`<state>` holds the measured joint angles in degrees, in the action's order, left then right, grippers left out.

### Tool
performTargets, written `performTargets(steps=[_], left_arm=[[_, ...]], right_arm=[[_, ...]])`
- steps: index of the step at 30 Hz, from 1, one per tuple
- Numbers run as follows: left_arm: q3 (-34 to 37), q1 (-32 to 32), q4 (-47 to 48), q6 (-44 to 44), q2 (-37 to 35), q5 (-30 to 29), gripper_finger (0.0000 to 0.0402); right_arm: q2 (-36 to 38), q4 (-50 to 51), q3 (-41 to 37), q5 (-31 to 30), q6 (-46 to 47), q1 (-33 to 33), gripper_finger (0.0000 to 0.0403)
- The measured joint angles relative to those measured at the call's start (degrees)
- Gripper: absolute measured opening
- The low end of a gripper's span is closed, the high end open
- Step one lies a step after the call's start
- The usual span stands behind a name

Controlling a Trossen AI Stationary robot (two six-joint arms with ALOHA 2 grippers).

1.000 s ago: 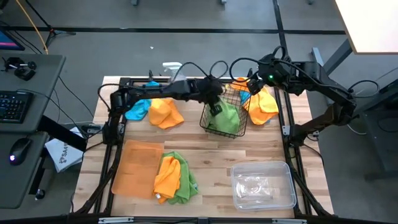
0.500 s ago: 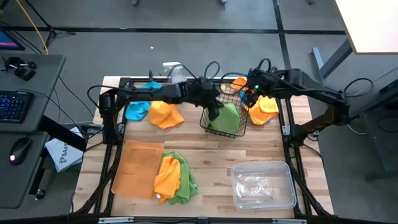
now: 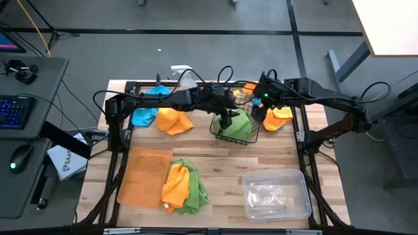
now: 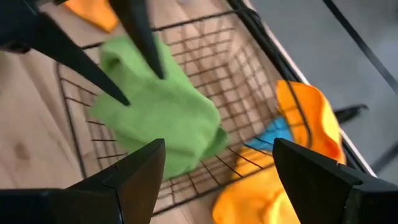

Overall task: Sort microfiber towel by color & place in baskets
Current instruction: Adjust the green microfiber cloth into the bin

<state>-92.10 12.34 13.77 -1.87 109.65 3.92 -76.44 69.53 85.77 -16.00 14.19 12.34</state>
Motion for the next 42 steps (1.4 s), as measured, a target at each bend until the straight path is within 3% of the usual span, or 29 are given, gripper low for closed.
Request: performTargets(steps=[4, 7, 10, 13, 16, 21, 24, 28, 33, 38, 42], left_arm=[[-5.1, 0.8, 10.6, 2.7, -0.2, 0.0, 0.0194], [-7.9, 2.2, 22.0, 3.5, -2.1, 0.0, 0.0203], [-8.0, 4.2, 30.1, 2.1, -5.5, 0.6, 0.0203], [-5.4, 5.9, 30.9, 0.8, -10.3, 0.7, 0.0202], [0.6, 7.3, 25.0, -1.5, -17.8, 0.7, 0.0202], [15.0, 8.0, 9.6, -6.7, -32.3, 0.8, 0.0201], [23.5, 8.0, -0.5, -11.1, -39.8, -0.3, 0.0201], [31.9, 7.7, -7.9, -16.6, -46.5, -3.5, 0.0201], [36.7, 7.7, -8.8, -21.4, -50.5, -4.7, 0.0201], [38.1, 7.1, -8.9, -21.8, -51.5, -4.7, 0.0201], [38.1, 7.0, -9.0, -21.5, -51.3, -4.7, 0.0201]], right_arm=[[0.0, -4.5, -1.9, 1.4, -1.4, 0.0, 0.0295], [0.0, -9.0, -4.5, 3.4, -1.5, 0.1, 0.0295], [0.0, -15.8, -9.4, 7.6, -1.8, 0.1, 0.0292], [0.0, -24.9, -15.9, 12.4, -1.9, 0.0, 0.0265], [-0.1, -34.9, -21.2, 14.7, -1.7, 0.0, 0.0198], [-1.3, -48.0, -26.5, 15.9, -1.4, 1.0, 0.0024], [-4.5, -50.8, -26.7, 16.3, -1.6, 2.4, 0.0019], [-11.2, -50.8, -22.2, 20.4, -3.9, 3.8, 0.0003], [-18.2, -44.3, -16.1, 21.3, -7.4, 4.2, 0.0001], [-20.5, -33.0, -13.5, 20.3, -11.8, 4.3, 0.0001], [-20.5, -25.4, -13.5, 15.3, -14.3, 4.7, 0.0001]])
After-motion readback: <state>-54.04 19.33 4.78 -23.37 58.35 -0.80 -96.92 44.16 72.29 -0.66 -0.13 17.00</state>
